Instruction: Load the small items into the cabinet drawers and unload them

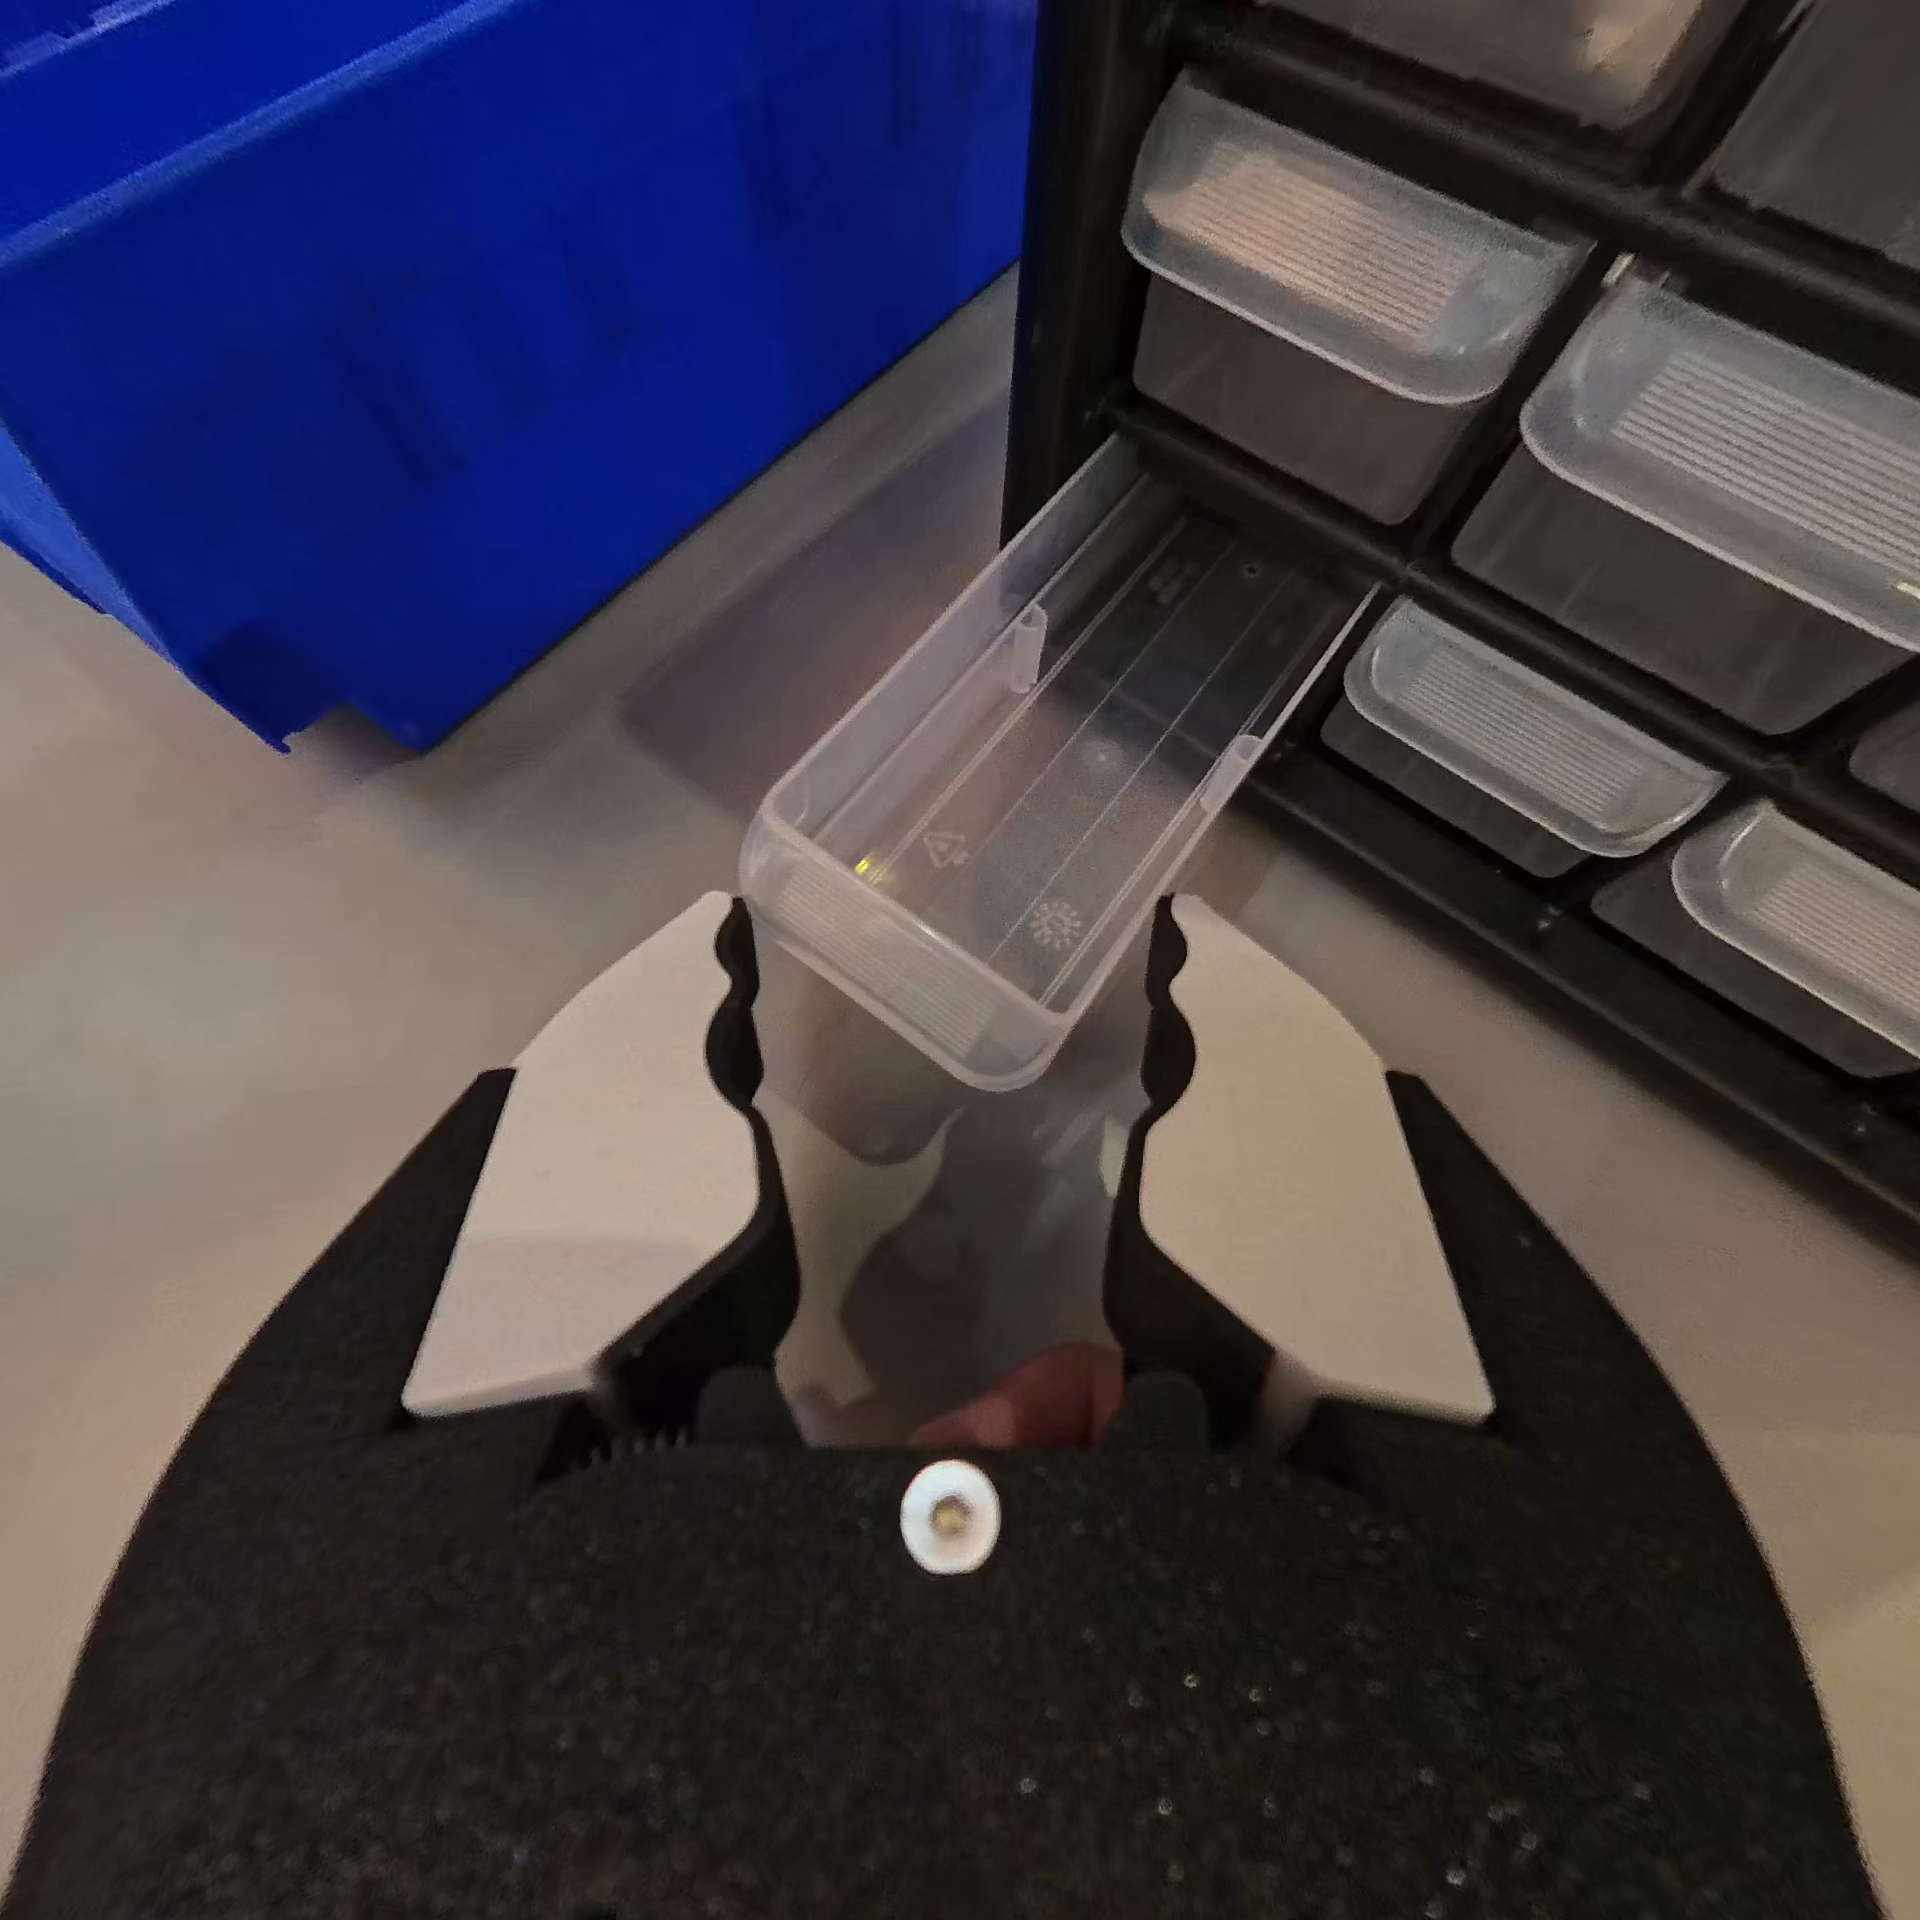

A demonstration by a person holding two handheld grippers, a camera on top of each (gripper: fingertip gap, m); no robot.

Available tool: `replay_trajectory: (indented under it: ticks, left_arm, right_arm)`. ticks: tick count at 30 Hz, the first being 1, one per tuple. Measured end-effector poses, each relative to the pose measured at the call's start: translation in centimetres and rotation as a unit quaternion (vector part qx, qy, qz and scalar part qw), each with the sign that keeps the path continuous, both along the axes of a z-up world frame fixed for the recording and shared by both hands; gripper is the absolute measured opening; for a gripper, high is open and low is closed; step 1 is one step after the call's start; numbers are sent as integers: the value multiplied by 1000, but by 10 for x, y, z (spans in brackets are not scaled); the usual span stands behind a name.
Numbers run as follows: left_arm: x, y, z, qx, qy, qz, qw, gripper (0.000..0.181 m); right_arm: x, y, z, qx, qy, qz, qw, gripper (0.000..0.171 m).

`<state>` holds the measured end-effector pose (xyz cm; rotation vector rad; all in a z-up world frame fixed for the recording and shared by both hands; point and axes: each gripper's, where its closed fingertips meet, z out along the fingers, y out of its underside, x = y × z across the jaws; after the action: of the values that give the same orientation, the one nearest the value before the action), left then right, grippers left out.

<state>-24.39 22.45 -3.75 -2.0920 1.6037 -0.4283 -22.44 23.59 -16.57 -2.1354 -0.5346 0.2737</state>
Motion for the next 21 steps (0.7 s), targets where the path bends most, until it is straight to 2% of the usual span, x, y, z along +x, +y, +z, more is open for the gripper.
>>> replay_trajectory:
  ticks: [2, 5, 8, 16, 21]
  left_arm:
    - [18, 2, -24, 2, 50, -46, 998, 24]
    - [30, 13, -62, -43, 101, -54, 992, 24]
    - [35, 24, -84, -44, 132, -61, 988, 25]
    - [29, 26, -114, -44, 231, -55, 970, 25]
    - [23, 24, -131, -68, 278, -6, 958, 25]
  right_arm:
    - [0, -1, 1, 0, 4, 0, 1000, 72]
    - [2, -2, 0, -1, 6, 0, 1000, 71]
    - [2, -4, 0, -3, 8, 2, 1000, 70]
    - [1, -4, -1, -3, 0, 2, 1000, 69]
    - [1, -4, -3, -6, -1, 3, 1000, 69]
